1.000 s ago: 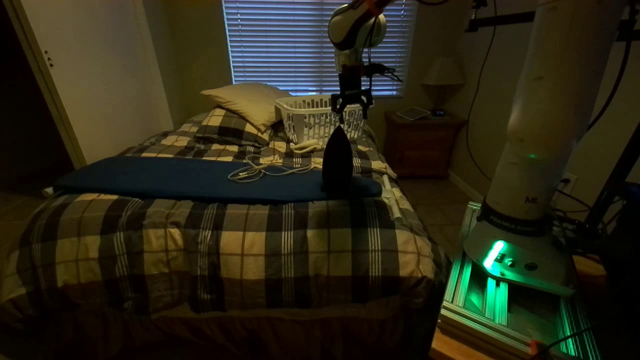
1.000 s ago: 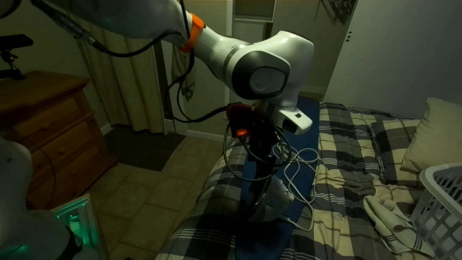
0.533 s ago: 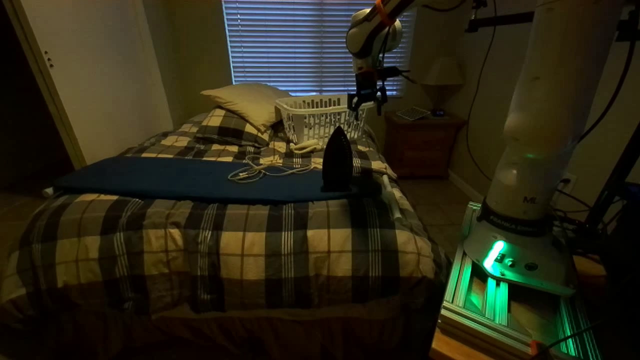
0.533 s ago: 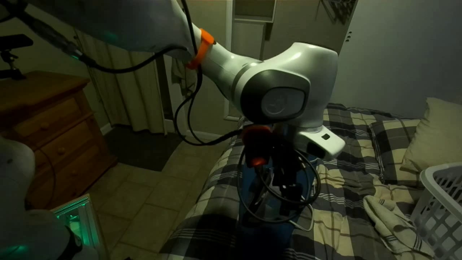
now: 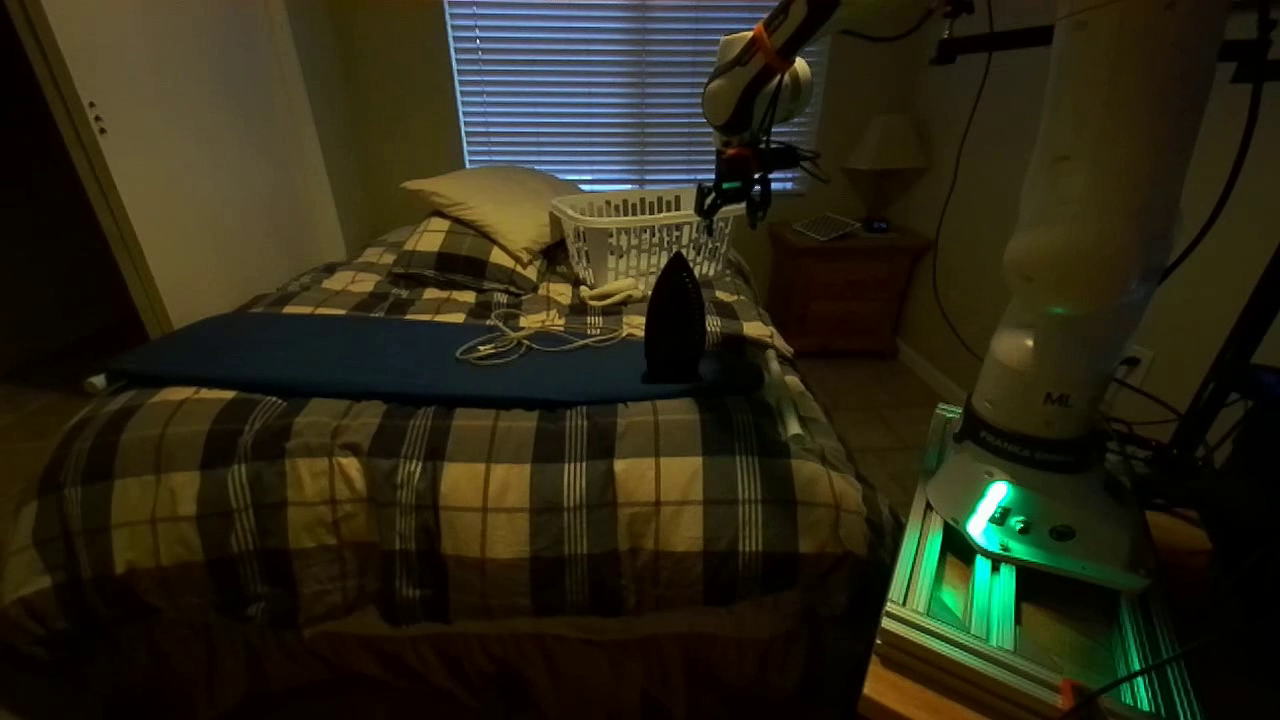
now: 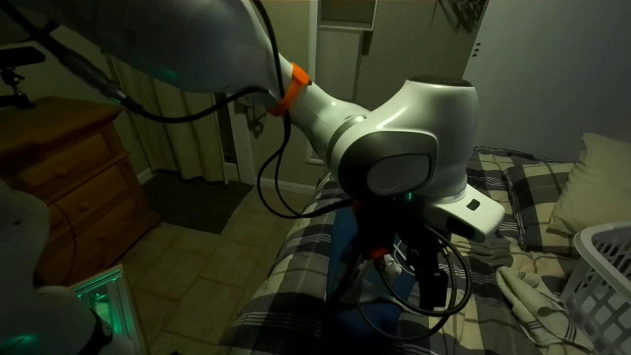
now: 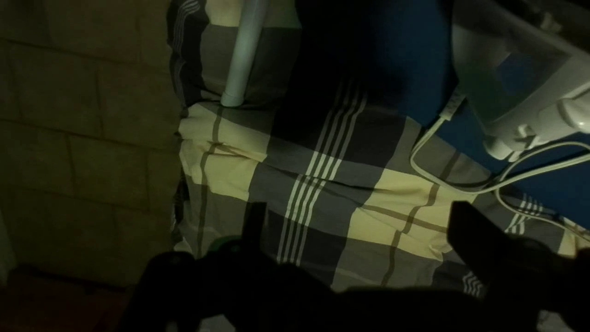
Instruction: Lay the iron down on the ironing board.
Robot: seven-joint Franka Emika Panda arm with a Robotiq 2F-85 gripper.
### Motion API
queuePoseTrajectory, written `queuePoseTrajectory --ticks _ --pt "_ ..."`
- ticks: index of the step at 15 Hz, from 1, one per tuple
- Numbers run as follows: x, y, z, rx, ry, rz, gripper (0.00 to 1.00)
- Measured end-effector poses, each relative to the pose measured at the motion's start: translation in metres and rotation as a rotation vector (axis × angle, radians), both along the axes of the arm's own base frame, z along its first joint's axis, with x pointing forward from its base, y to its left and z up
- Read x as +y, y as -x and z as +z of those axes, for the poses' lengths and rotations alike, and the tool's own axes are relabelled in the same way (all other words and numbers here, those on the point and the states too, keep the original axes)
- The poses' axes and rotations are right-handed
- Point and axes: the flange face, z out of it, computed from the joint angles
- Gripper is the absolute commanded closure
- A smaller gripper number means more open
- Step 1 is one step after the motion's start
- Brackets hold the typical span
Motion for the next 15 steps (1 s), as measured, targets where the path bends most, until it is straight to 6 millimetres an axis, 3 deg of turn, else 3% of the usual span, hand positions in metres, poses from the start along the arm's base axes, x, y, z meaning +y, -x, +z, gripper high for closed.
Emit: queuePoseTrajectory --ticks 3,12,15 --pt "-0.0057 -0.0100 -0.0038 -0.027 -0.045 -0.003 0.00" --pt "-0.0056 -0.0097 -0.0054 -0.024 -0.046 -0.003 0.00" --pt "-0.0100 -0.0101 -0.0104 -0.069 -0.116 -0.040 0.00"
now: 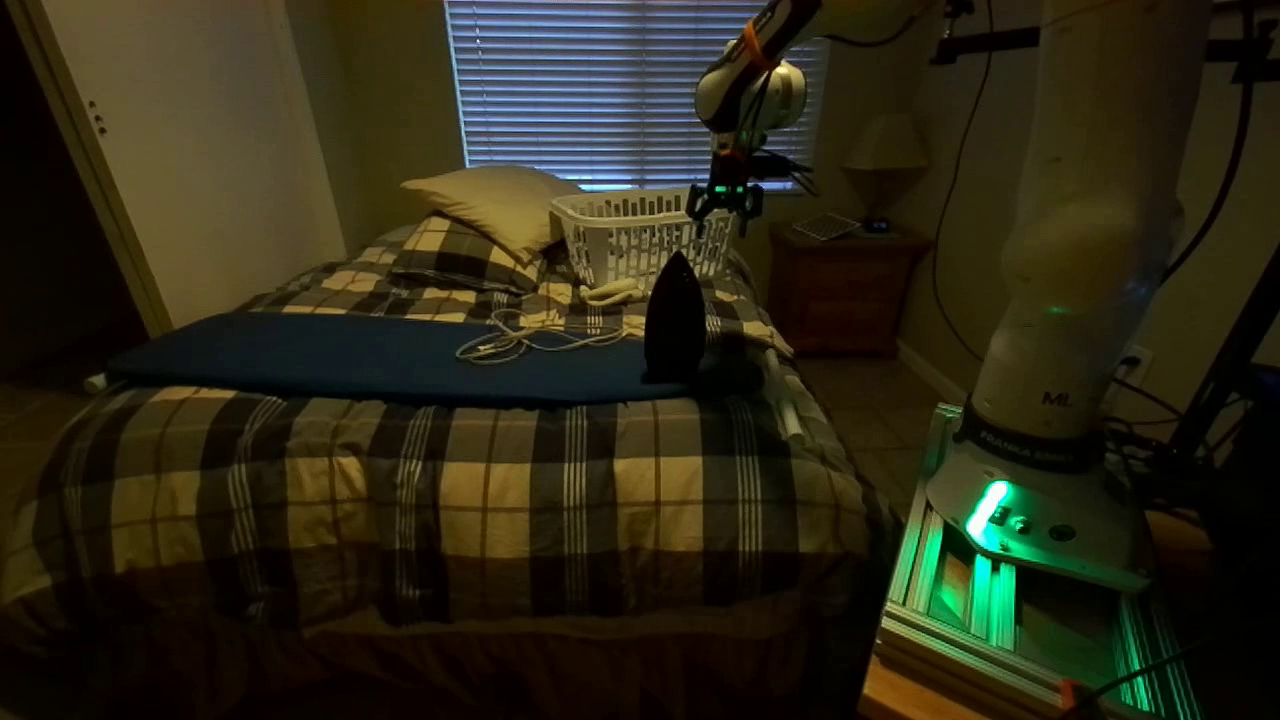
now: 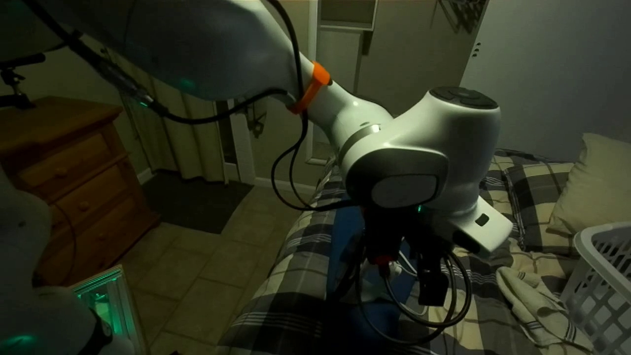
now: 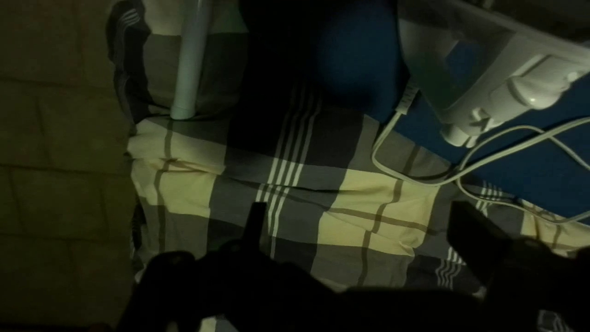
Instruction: Lay the iron down on the ironing board.
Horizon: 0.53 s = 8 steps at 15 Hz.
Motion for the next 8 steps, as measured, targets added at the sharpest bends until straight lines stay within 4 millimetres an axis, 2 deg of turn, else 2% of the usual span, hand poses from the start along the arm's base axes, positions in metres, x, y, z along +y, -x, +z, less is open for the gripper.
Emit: queuePoseTrajectory --ticks 4,8 --pt "-0.020 -0.009 -0.009 -0.110 -0.109 0.021 0.00" --pt "-0.039 -0.025 -0.035 -0.134 -0.228 0.078 0.00"
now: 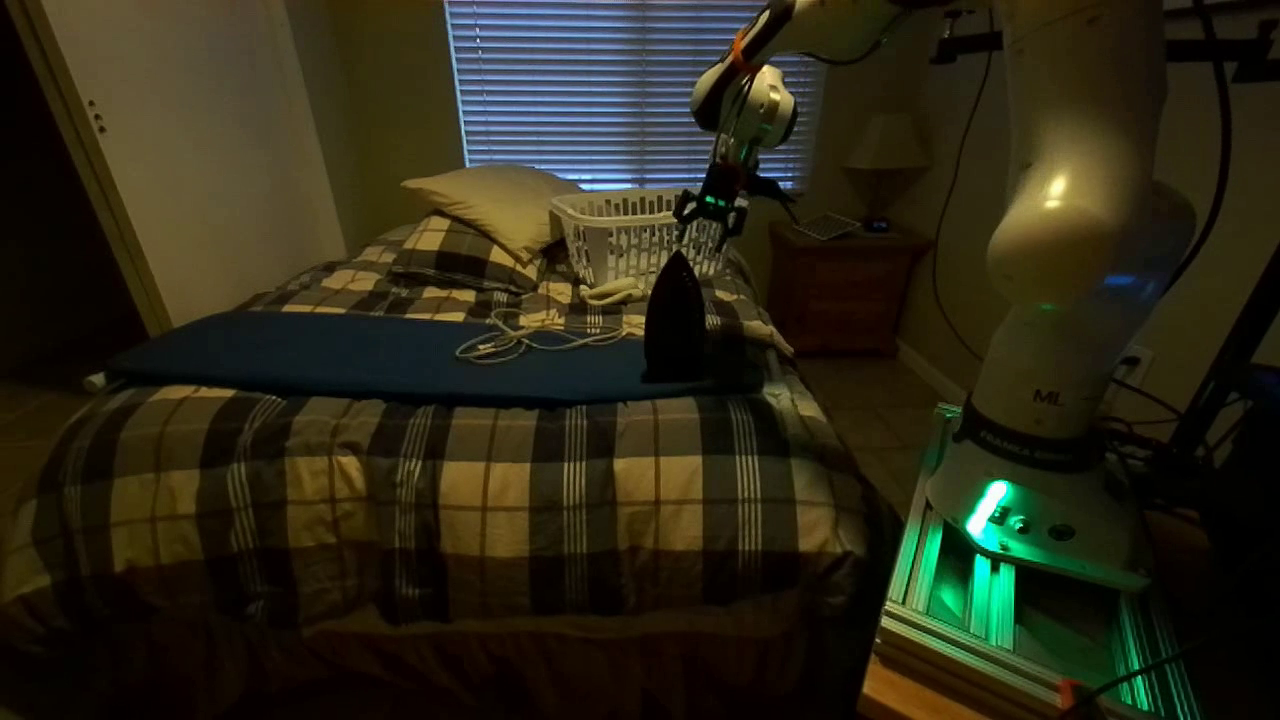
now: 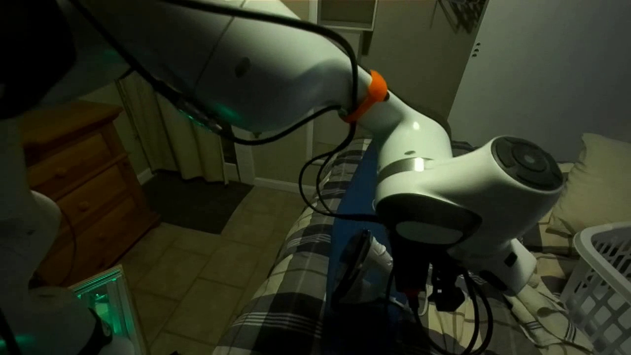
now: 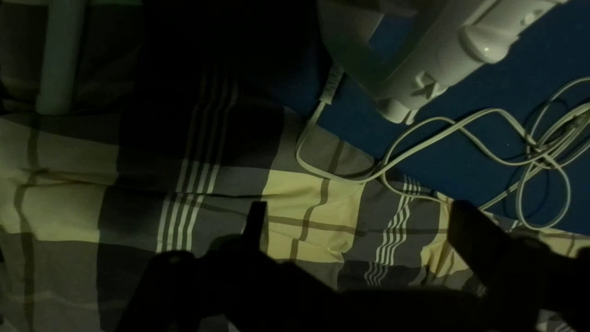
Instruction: Lay the iron down on the ironing board.
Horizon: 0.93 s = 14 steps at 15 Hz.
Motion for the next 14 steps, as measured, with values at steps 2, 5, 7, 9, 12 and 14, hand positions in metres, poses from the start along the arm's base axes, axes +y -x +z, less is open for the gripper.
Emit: queuePoseTrajectory --ticks 2,5,7,9,12,14 --pt "-0.005 -0.014 -0.009 0.014 -0.060 0.043 0.00" --pt "-0.003 -0.036 -0.009 0.065 -0.153 0.111 0.00" --pt "0.001 -0.046 -0.009 0.127 -0.224 0.158 0.00" --pt "0.008 -0.054 -0.015 0.208 -0.291 0.197 0.00" --pt "0.014 -0.064 -0.036 0.325 -0.340 0.211 0.00" --pt "0.015 -0.070 -0.054 0.379 -0.363 0.210 0.00"
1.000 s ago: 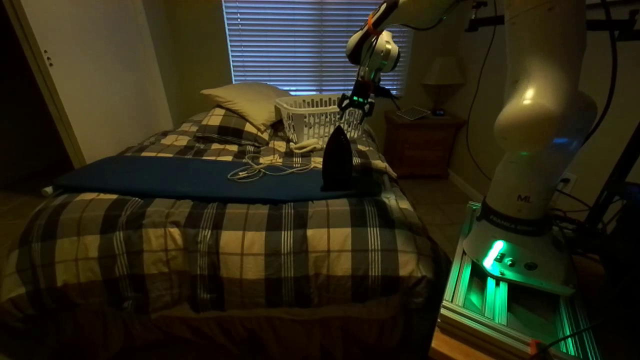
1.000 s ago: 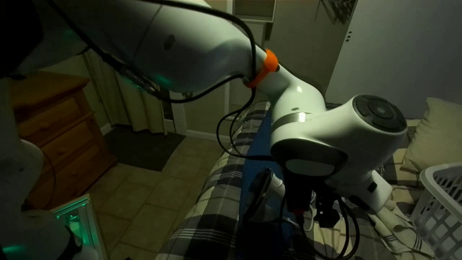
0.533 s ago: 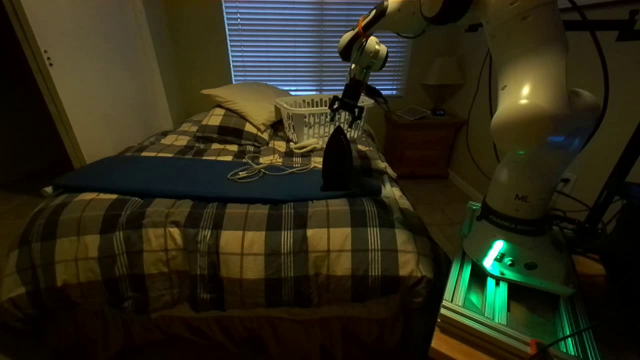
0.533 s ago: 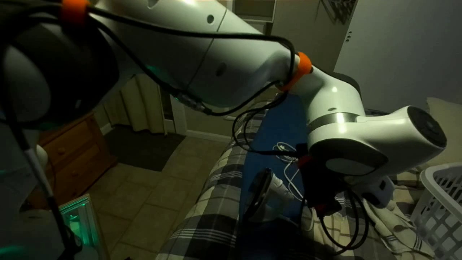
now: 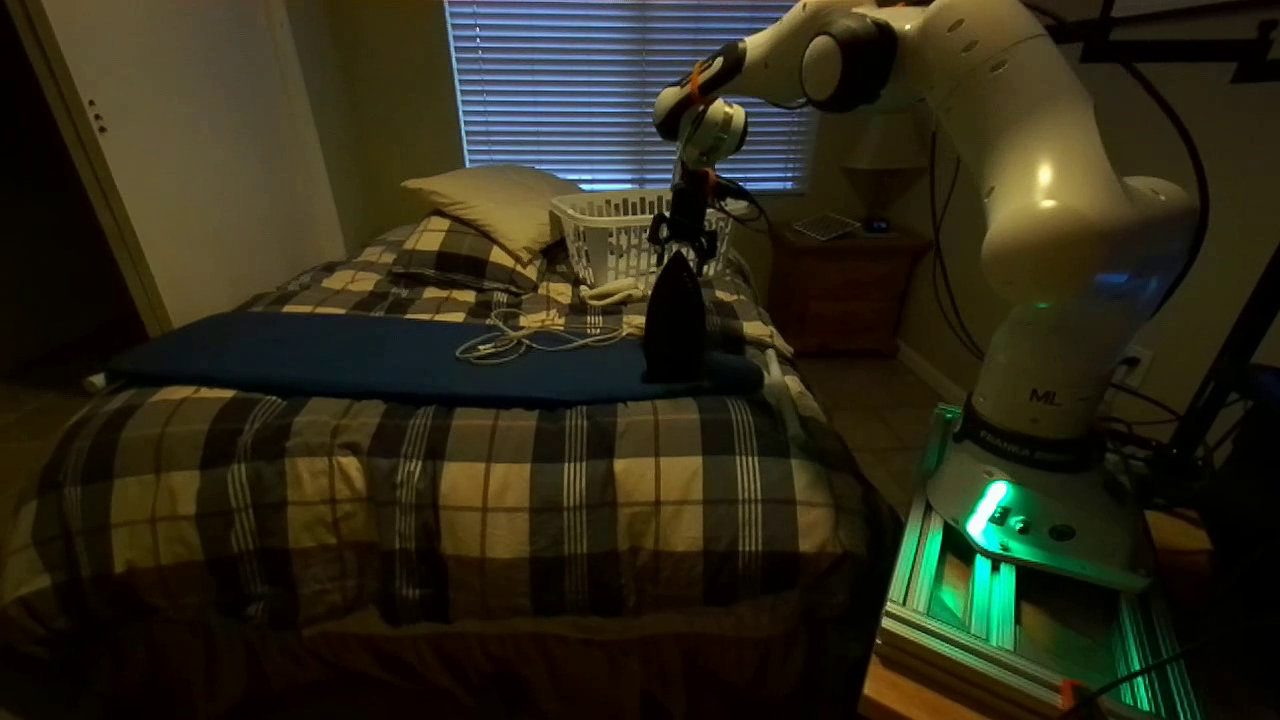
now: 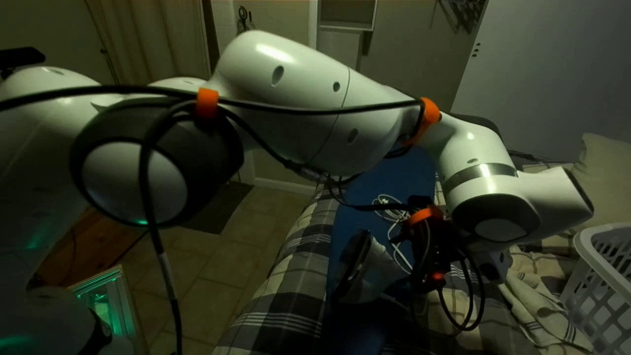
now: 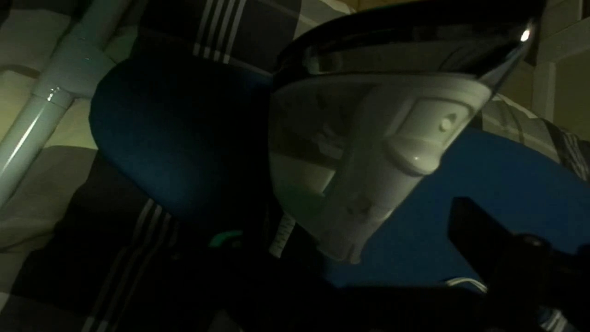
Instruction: Lay the iron down on the ironing board.
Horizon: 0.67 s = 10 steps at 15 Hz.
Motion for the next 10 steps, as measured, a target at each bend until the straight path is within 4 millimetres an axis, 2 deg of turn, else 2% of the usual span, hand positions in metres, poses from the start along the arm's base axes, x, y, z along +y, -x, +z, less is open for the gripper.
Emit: queuePoseTrajectory --ticks 3,7,8,10 --pt "0.003 -0.009 -0.019 0.060 -0.025 -0.004 0.00" --pt "0.008 -0.017 -0.030 0.150 -0.057 -0.011 0.00" --pt "0.010 -0.017 -0.032 0.172 -0.065 -0.011 0.05" --pt "0.012 -0.018 -0.038 0.213 -0.078 -0.013 0.29"
